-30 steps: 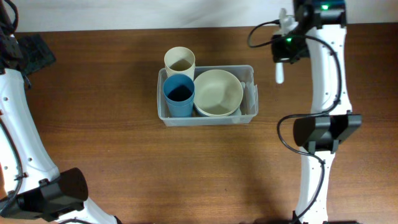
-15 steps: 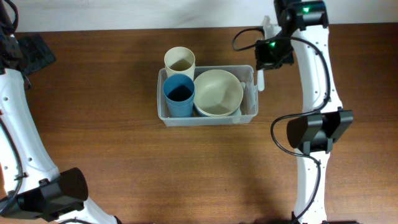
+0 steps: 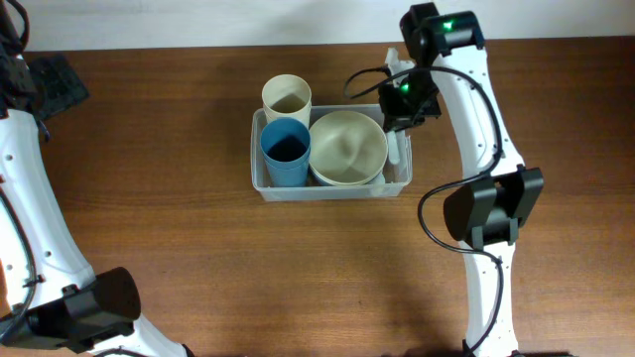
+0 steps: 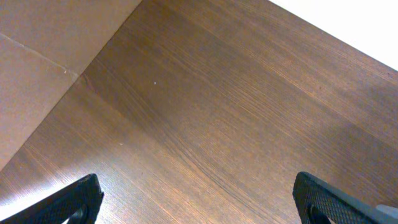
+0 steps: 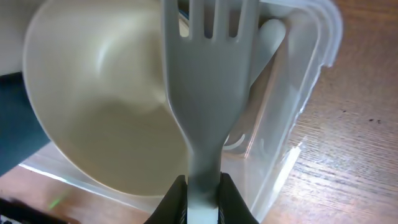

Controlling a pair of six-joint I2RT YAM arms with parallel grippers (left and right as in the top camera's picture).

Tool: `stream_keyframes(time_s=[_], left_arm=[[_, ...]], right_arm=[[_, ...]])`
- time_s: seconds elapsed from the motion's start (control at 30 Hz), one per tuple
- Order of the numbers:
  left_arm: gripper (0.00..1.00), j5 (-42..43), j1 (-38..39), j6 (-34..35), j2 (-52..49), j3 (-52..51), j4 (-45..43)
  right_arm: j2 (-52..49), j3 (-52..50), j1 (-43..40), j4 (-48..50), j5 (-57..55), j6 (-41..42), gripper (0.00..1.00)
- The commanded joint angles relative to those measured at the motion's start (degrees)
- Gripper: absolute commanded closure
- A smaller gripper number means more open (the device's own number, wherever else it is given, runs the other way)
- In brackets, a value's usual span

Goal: Pack container
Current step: 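Carry the fork to the bin's right end and lower it in, then open the right gripper to release the fork and lift away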

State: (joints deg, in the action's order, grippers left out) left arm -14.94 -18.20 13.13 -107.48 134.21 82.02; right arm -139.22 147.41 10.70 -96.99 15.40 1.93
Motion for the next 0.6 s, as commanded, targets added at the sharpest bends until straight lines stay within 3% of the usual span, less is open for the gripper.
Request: stream_keyframes(time_s=[0.0, 0.37, 0.47, 0.57], left_arm=[[0.00, 0.20, -0.35, 0.57, -0.31, 0.94, 0.04], [0.00, 0.20, -0.35, 0.57, -0.31, 0.94, 0.04], [0.00, 0.20, -0.35, 0.57, -0.31, 0.94, 0.04], [0.00, 0.20, -0.35, 0.57, -0.31, 0.94, 0.04]], right_arm=[[0.13, -2.62, 0.00, -0.37, 0.68, 0.31, 0.89], [0.13, -7.34, -0.24, -0.35, -0.48, 0.28, 0.88], [0.13, -7.34, -0.79, -0.35, -1.07, 0.26, 0.73], [0.13, -7.34, -1.66, -0.35, -1.09, 0.26, 0.70]])
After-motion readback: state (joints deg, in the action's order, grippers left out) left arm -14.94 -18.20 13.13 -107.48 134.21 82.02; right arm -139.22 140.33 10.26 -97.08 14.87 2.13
